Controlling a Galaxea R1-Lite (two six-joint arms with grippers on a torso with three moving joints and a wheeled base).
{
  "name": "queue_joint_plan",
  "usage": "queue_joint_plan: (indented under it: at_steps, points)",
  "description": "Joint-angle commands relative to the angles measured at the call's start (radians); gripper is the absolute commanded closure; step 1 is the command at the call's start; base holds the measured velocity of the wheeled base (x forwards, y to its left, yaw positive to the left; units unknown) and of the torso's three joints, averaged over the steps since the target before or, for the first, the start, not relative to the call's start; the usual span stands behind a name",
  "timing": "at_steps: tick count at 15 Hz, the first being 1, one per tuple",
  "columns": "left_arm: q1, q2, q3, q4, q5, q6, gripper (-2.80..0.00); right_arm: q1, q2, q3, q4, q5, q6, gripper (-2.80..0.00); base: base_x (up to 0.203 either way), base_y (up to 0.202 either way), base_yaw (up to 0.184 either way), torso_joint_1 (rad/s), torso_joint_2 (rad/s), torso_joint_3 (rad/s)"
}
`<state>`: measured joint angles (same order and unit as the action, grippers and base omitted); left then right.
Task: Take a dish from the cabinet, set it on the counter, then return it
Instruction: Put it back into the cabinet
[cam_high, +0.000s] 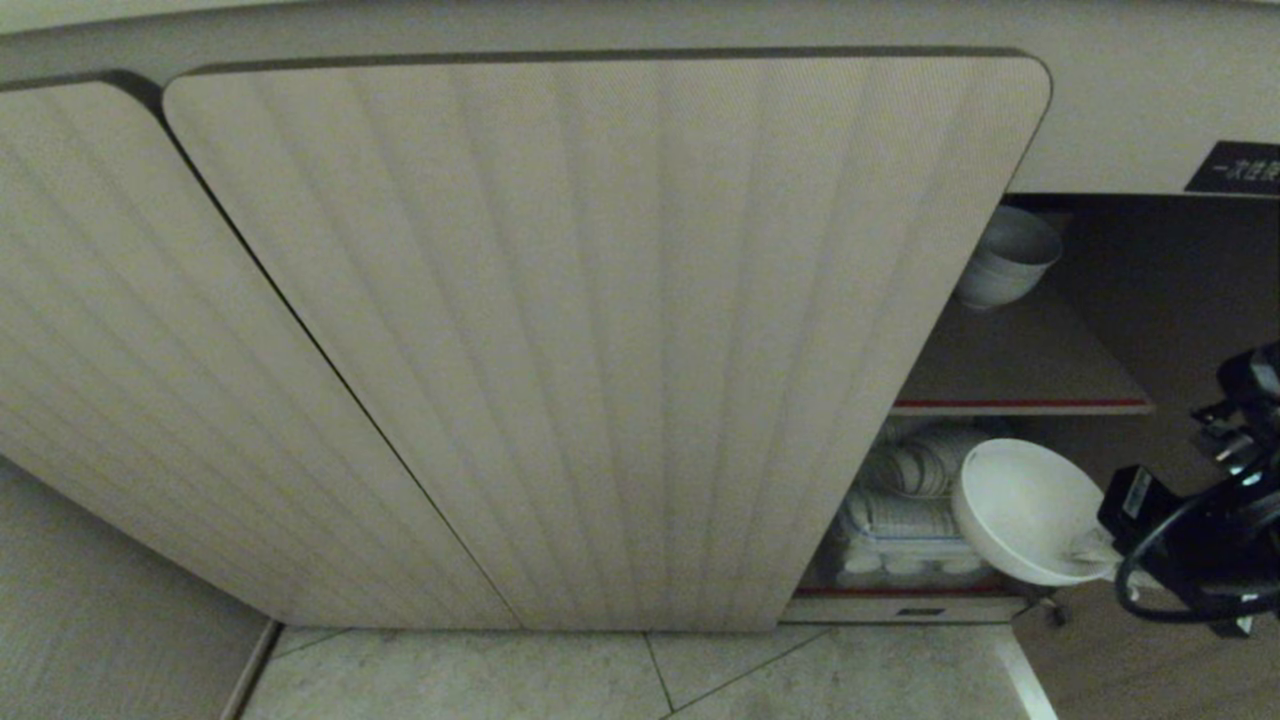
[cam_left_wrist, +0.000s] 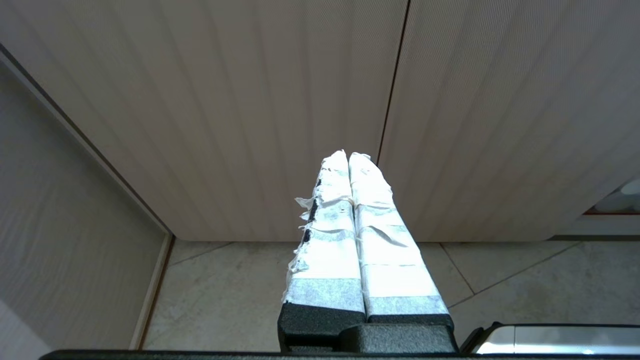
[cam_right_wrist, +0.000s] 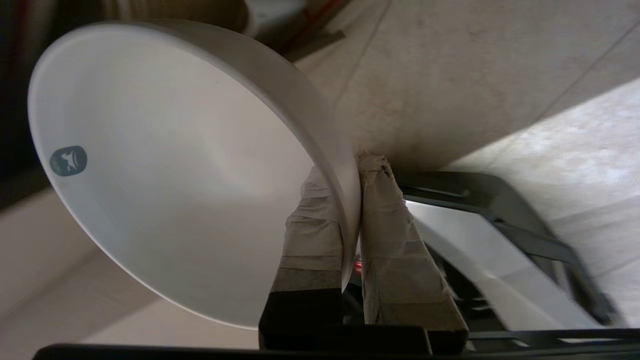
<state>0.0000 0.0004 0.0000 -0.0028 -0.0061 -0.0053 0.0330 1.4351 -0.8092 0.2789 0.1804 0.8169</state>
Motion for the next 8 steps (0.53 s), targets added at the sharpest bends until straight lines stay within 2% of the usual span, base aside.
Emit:
queue_joint_plan:
  at_steps: [1,5,8]
  points:
    - [0.0,0.0,0.0,0.0,0.0,-0.001,0.0,0.004,0.018,-0.02,0.001,0.0,0.024,0.0,0.0,0.0,0.0,0.0,0.0,0.0]
    - [0.0,0.0,0.0,0.0,0.0,-0.001,0.0,0.004,0.047,-0.033,-0.065,-0.047,0.079,0.0,0.0,0.0,0.0,0.0,0.0,0.0]
    - [0.0,0.0,0.0,0.0,0.0,-0.001,0.0,0.004,0.062,-0.043,-0.069,-0.073,0.088,0.0,0.0,0.0,0.0,0.0,0.0,0.0]
